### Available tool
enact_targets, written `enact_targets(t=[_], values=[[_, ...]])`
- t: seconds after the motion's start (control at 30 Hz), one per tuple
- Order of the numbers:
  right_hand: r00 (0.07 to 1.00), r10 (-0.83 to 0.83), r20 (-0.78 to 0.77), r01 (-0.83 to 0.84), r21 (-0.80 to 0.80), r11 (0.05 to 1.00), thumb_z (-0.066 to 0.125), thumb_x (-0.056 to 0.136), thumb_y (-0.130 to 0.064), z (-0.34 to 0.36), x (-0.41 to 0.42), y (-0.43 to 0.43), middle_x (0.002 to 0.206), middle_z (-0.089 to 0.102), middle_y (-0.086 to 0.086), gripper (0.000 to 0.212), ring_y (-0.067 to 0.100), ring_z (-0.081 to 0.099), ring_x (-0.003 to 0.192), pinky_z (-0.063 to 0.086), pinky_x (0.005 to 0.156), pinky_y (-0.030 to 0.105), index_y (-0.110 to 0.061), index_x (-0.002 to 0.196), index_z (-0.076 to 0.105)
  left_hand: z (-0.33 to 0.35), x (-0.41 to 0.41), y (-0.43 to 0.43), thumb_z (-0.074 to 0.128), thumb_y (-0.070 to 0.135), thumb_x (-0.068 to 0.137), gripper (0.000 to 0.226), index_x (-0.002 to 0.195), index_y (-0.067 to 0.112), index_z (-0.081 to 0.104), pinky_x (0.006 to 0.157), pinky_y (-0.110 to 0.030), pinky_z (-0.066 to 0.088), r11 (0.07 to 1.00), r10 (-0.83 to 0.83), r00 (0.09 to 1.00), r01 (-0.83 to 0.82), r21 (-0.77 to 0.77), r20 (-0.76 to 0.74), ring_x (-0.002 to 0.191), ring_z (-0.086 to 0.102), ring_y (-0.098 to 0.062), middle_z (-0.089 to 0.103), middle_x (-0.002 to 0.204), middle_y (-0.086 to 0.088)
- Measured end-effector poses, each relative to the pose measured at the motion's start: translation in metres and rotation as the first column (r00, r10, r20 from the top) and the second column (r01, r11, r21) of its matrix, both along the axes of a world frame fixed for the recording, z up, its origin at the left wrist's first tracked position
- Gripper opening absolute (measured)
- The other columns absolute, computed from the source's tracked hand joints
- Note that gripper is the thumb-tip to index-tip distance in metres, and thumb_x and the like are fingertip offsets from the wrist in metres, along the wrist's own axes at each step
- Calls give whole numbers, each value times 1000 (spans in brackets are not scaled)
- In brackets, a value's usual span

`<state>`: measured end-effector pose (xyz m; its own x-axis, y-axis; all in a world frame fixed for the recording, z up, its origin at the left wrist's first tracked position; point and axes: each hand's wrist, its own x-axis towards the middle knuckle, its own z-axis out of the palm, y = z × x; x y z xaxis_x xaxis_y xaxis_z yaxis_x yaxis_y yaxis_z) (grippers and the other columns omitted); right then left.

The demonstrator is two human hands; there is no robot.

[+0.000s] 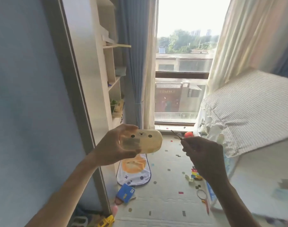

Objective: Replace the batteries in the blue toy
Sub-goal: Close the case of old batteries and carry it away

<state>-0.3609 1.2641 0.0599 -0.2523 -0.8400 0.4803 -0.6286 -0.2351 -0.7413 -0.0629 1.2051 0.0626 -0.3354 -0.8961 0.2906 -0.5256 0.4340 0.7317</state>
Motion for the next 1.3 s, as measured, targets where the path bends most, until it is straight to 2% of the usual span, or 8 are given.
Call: enact_targets(t=[0.2, 0.37, 0.57, 0.7, 0.93, 1.03, 1.13, 1.3], values=[[996, -50, -68, 48, -26, 998, 83, 87, -21, -7, -42, -97, 64, 78, -6, 5, 23, 77, 68, 62, 78, 50, -26, 85, 80, -2, -45, -106, 97, 21, 73, 76, 138, 22, 59, 79, -5, 55, 998, -40, 999, 41, -39, 10, 108, 66, 17, 67, 124, 16], [992, -70, -102, 67, -34, 997, 82, 87, -21, -10, -61, -204, 66, 79, -4, 6, 20, 77, 65, 60, 78, 46, -18, 82, 82, -12, -64, -219, 97, 24, 70, 78, 139, 22, 60, 83, -10, 58, 996, -57, 998, 58, -63, 10, 109, 71, 1, 67, 124, 17], [993, -74, -87, 70, -50, 996, 84, 86, -18, -3, -77, -348, 71, 74, -27, 6, 2, 77, 71, 63, 81, 40, -24, 86, 86, -6, -83, -374, 90, 38, 66, 79, 137, 21, 61, 83, -7, 56, 993, -105, 993, 102, -58, -51, 113, 66, 11, 69, 125, 13], [989, -101, -111, 97, -43, 994, 83, 87, -20, 1, -94, -453, 72, 82, -5, 4, 17, 80, 69, 63, 77, 43, -21, 84, 84, 5, -93, -474, 87, 41, 65, 78, 136, 20, 62, 89, -10, 55, 991, -127, 990, 124, -47, -67, 113, 69, 7, 71, 126, 12], [990, -85, -115, 82, -32, 996, 83, 87, -17, 1, -123, -623, 69, 76, -23, 10, 6, 78, 70, 60, 81, 30, -26, 81, 84, 0, -120, -645, 94, 11, 75, 71, 138, 13, 61, 93, -21, 60, 993, -118, 990, 118, -9, -83, 114, 72, -2, 72, 127, 6], [993, -76, -90, 74, -33, 997, 83, 86, -17, -4, -143, -705, 67, 80, -9, 9, 21, 79, 69, 61, 79, 44, -21, 78, 83, -6, -140, -724, 93, 12, 77, 71, 139, 12, 60, 90, -19, 60, 993, -116, 991, 114, -25, -72, 113, 73, 0, 71, 128, 7], [997, -45, -69, 42, -53, 998, 84, 86, -17, -4, -166, -789, 71, 82, -13, 9, 10, 80, 71, 62, 83, 46, -25, 82, 84, -9, -162, -801, 92, 9, 77, 71, 140, 11, 59, 86, -13, 58, 996, -86, 994, 84, -32, -73, 110, 72, 4, 71, 129, 9], [998, 37, -46, -39, -45, 998, 84, 86, -16, 16, -194, -929, 77, 81, -18, 9, 5, 79, 74, 63, 83, 43, -25, 87, 85, 1, -185, -925, 94, 20, 75, 73, 140, 17, 60, 91, -20, 60, 999, -35, 996, 33, -26, -87, 112, 74, -4, 73, 129, 7]])
